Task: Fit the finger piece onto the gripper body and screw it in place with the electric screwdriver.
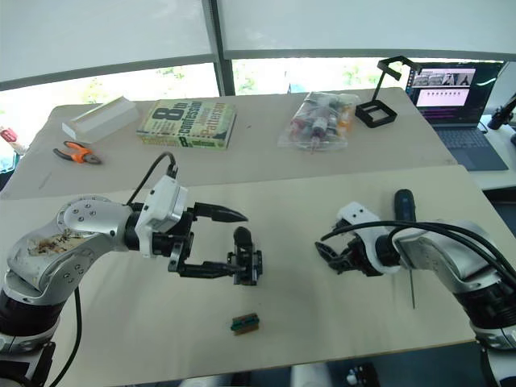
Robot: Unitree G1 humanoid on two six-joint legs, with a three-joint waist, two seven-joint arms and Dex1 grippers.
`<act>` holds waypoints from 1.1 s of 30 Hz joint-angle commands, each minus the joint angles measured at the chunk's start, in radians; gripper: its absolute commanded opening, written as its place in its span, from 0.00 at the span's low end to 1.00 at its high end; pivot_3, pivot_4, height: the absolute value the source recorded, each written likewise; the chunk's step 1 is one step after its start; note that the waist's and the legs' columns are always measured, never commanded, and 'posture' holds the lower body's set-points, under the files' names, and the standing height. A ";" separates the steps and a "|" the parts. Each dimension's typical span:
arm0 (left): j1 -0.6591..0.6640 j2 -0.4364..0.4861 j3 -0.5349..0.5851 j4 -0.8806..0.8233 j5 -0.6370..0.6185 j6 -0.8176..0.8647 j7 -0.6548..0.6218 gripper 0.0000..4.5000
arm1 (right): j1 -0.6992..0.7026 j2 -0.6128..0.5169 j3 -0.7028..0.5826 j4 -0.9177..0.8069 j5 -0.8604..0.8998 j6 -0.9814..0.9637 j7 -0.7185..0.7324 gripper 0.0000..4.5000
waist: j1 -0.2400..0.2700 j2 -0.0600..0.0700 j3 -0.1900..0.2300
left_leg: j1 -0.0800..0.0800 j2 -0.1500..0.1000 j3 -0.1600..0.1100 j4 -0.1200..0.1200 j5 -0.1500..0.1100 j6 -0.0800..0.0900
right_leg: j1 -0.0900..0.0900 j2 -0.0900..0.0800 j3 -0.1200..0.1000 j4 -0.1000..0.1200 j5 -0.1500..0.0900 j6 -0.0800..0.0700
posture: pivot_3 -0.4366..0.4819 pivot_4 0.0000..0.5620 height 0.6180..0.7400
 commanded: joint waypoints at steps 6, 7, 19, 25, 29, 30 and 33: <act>-0.146 -0.278 0.205 0.104 -0.274 0.313 0.527 1.00 | 0.061 0.138 -0.265 -0.070 -0.178 -0.655 0.030 0.24 | -0.005 -0.001 0.001 | 0.002 0.000 0.000 0.001 0.000 0.000 | 0.000 0.000 0.001 0.004 0.001 0.001 | 0.48 0.27 1.00; -0.164 -0.328 0.221 0.130 -0.291 0.333 0.599 1.00 | 0.052 0.173 -0.261 -0.088 -0.216 -0.724 0.015 0.24 | -0.004 -0.001 0.001 | 0.003 0.000 0.001 0.001 0.000 -0.001 | -0.001 0.000 0.001 0.004 0.001 0.001 | 0.48 0.27 1.00; -0.190 -0.570 0.233 0.191 -0.289 0.279 0.809 0.80 | 0.014 0.379 -0.148 -0.133 -0.394 -0.970 0.008 0.24 | 0.000 -0.001 0.000 | 0.002 -0.003 0.001 0.001 0.001 -0.003 | -0.002 -0.001 0.001 0.005 0.001 0.001 | 0.48 0.27 1.00; -0.162 -0.591 0.217 0.173 -0.294 0.269 0.826 0.46 | 0.015 0.424 -0.169 -0.144 -0.346 -0.917 0.006 0.24 | -0.002 -0.001 0.000 | 0.003 -0.002 0.001 0.001 0.001 -0.003 | -0.002 0.000 0.001 0.006 0.000 0.001 | 0.48 0.27 1.00; -0.153 -0.592 0.210 0.175 -0.290 0.269 0.825 0.46 | 0.013 0.446 -0.185 -0.163 -0.321 -0.880 -0.003 0.24 | -0.002 -0.001 0.000 | 0.003 -0.002 0.001 0.001 0.001 -0.003 | -0.002 0.000 0.002 0.006 0.001 0.000 | 0.48 0.27 1.00; -0.152 -0.593 0.208 0.177 -0.288 0.267 0.824 0.46 | 0.014 0.450 -0.188 -0.168 -0.315 -0.871 -0.006 0.24 | -0.001 -0.001 0.000 | 0.003 -0.002 0.001 0.001 0.001 -0.003 | -0.002 0.000 0.002 0.006 0.001 0.000 | 0.48 0.27 1.00; -0.151 -0.599 0.208 0.179 -0.280 0.255 0.823 0.46 | 0.019 0.454 -0.191 -0.180 -0.314 -0.855 -0.006 0.24 | -0.001 -0.001 0.000 | 0.003 -0.002 0.001 0.001 0.001 -0.003 | -0.002 0.000 0.002 0.005 0.001 0.000 | 0.48 0.27 1.00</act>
